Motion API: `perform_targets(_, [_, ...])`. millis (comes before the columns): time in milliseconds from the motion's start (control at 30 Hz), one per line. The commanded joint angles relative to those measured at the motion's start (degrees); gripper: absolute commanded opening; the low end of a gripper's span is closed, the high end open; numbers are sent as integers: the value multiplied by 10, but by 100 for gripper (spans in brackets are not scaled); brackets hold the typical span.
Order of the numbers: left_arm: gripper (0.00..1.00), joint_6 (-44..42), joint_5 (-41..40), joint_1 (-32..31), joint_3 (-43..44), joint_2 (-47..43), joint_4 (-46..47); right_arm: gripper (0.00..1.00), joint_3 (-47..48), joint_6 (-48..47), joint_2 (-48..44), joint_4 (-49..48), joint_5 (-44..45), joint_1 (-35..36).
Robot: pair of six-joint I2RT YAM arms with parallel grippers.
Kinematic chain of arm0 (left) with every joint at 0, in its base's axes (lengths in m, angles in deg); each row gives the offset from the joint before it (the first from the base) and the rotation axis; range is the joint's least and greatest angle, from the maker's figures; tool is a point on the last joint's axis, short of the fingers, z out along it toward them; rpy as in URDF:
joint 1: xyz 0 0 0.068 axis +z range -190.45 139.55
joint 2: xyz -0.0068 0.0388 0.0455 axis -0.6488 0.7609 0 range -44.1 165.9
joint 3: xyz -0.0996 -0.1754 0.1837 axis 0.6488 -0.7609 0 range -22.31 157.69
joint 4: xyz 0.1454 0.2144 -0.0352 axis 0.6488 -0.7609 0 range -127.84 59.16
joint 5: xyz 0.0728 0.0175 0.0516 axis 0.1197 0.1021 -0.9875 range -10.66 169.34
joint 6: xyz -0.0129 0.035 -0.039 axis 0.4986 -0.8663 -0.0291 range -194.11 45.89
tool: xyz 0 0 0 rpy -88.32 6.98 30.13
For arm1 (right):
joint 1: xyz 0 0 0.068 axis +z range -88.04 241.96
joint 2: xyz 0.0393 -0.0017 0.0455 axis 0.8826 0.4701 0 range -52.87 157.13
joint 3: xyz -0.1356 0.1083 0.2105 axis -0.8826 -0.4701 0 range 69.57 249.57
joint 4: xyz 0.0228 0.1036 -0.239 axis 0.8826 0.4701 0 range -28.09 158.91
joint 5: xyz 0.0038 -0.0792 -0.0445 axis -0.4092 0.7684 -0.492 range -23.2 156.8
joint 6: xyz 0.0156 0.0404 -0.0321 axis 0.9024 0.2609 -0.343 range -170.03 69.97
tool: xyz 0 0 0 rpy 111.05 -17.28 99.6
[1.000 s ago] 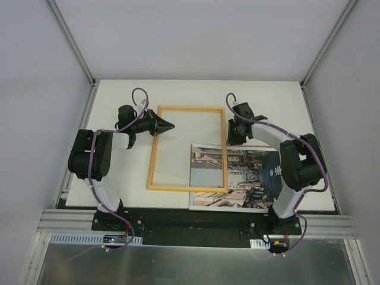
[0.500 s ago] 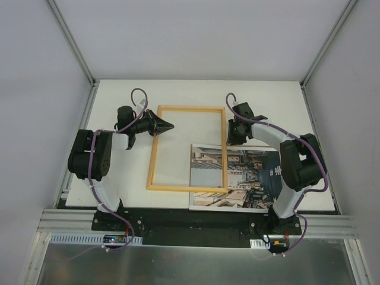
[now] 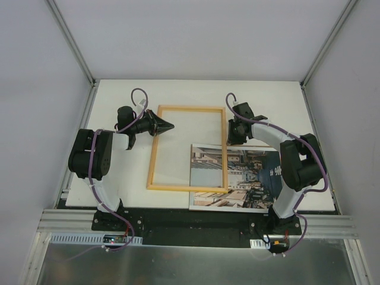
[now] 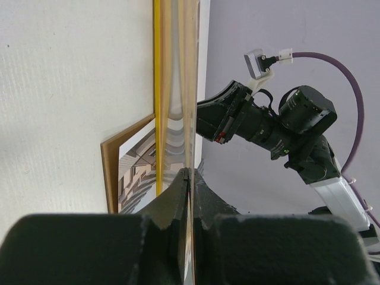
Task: Put the photo into the frame
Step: Place the glass panel in the frame body.
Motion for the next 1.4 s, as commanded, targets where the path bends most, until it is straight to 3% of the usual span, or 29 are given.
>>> perform_targets(0, [0,6,-7,8,-2,4,58,25,20,-7,-6,12,12,3])
perform_targets(967, [0,-1,-8,8,-34,53,119,23,24,-8,1,12,9,6])
perform_targets(1367, [0,-40,-4,8,-22,51,76,23,25,-8,-1,13,9,7])
